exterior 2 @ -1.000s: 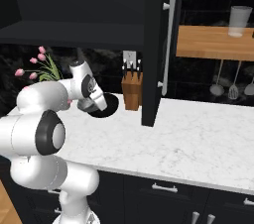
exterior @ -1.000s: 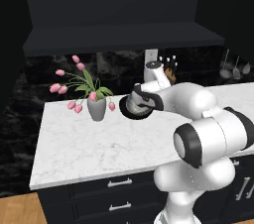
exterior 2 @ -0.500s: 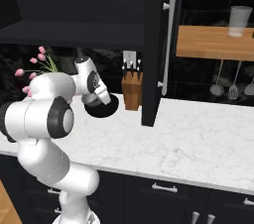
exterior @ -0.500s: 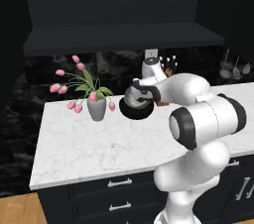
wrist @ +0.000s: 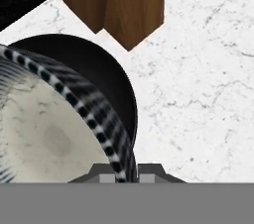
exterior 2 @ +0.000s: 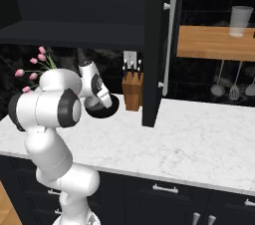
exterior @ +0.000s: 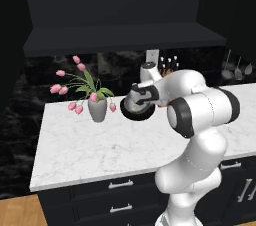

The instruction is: Pick up the bowls on the counter and stack them on top of one another in the open cabinet. Place the smaller bowl on top of the larger bowl.

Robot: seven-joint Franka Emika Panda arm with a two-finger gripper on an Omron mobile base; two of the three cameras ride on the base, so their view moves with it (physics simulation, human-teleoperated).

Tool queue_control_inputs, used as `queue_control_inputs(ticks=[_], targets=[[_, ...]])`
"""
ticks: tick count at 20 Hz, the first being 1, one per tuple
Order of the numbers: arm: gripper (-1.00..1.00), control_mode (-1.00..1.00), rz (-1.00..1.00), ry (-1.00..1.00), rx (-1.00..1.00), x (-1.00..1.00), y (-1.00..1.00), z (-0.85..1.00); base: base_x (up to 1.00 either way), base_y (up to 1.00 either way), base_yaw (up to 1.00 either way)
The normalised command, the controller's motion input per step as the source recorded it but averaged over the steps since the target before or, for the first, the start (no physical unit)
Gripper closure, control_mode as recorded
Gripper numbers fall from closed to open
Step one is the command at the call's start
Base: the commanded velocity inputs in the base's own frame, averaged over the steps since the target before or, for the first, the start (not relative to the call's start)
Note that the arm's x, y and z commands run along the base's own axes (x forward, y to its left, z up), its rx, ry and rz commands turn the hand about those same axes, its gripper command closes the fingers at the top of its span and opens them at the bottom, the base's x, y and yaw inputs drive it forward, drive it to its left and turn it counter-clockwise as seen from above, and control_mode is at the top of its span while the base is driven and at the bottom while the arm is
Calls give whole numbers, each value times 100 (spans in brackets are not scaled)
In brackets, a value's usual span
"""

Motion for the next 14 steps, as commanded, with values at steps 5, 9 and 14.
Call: queue_control_inputs(ticks=[5, 9, 14], targets=[[100, -100, -2, 0, 0, 7, 0, -17, 0, 0, 0], [100, -100, -3, 0, 0, 23, 0, 0, 0, 0, 0], [100, -100, -5, 0, 0, 14, -4, 0, 0, 0, 0]])
